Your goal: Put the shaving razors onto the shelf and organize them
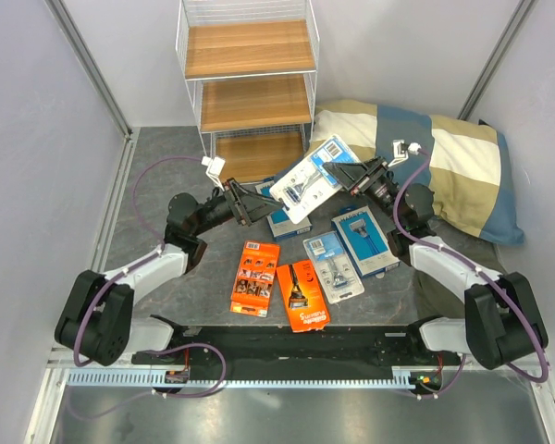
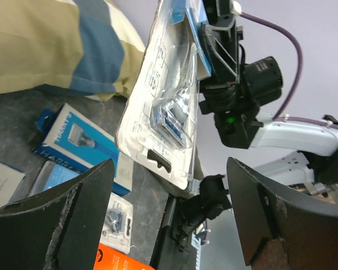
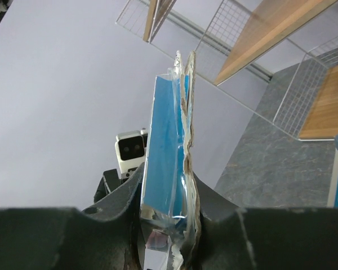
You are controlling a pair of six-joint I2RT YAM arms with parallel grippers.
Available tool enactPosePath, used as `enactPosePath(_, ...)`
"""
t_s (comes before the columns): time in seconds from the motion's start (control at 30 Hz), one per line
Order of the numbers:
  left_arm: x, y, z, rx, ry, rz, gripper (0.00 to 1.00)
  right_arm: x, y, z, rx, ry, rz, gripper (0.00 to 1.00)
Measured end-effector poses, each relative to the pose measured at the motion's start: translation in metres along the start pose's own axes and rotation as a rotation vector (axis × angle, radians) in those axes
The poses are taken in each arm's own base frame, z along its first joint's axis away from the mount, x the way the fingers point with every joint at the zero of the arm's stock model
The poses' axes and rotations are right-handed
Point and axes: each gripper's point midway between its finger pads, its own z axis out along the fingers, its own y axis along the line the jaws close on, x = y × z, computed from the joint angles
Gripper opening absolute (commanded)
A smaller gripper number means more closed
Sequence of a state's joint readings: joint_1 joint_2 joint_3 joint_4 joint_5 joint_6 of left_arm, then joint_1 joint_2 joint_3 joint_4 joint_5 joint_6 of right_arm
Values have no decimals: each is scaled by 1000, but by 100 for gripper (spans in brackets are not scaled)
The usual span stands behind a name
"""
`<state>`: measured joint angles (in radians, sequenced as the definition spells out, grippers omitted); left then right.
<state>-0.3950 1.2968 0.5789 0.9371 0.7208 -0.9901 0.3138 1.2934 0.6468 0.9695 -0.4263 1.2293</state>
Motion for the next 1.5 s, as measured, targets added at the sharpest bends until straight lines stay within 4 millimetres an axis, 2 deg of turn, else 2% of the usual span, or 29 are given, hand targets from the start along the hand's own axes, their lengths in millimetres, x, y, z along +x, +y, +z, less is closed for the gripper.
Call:
enactPosePath(0.23, 10, -8, 8, 83, 30, -34, 70, 2, 9, 1, -48, 16, 32, 0)
enactPosePath(0.33, 15, -11, 13, 102, 48, -47, 61, 4, 10, 1, -59, 27, 40, 0)
enactPosePath(0.43, 14, -19, 20, 132, 59, -41, 48, 6, 9, 1, -60, 37, 47, 2)
enactPosePath(0.47, 14, -22, 22, 142, 62, -38, 39, 7, 9, 1, -63, 41, 50, 2)
enactPosePath(0.53, 13, -25, 27, 159, 74, -37, 29, 8, 11, 2, -73, 53, 63, 3)
enactPosePath(0.57, 14, -26, 28, 164, 79, -40, 19, 7, 11, 3, -78, 54, 64, 4)
enactPosePath(0.63, 16, -26, 30, 168, 92, -53, 10, 7, 12, 3, -86, 59, 65, 6)
enactPosePath(0.67, 16, -26, 31, 169, 94, -60, 3, 6, 12, 3, -90, 61, 63, 8)
enactPosePath(0.77, 16, -28, 31, 176, 100, -65, 2, 6, 13, 2, -95, 61, 60, 20)
enactPosePath(0.8, 16, -29, 31, 177, 100, -65, 2, 5, 14, 2, -96, 60, 59, 40)
enactPosePath(0.87, 16, -28, 31, 175, 102, -66, 2, 5, 13, 2, -96, 60, 57, 64)
enactPosePath(0.9, 16, -28, 31, 174, 102, -64, 2, 6, 12, 2, -90, 60, 54, 82)
enactPosePath(0.97, 19, -29, 32, 169, 113, -67, 2, 8, 10, 2, -80, 66, 50, 95)
enactPosePath(1.0, 21, -28, 33, 162, 121, -72, 2, 8, 9, 2, -76, 68, 36, 98)
enactPosePath(1.3, 25, -31, 33, 152, 142, -55, 2, 6, 28, -9, -66, 65, -84, 98)
enactPosePath(1.5, 19, -37, 31, 124, 138, -25, 2, 5, 21, -15, 1, 61, -146, 98)
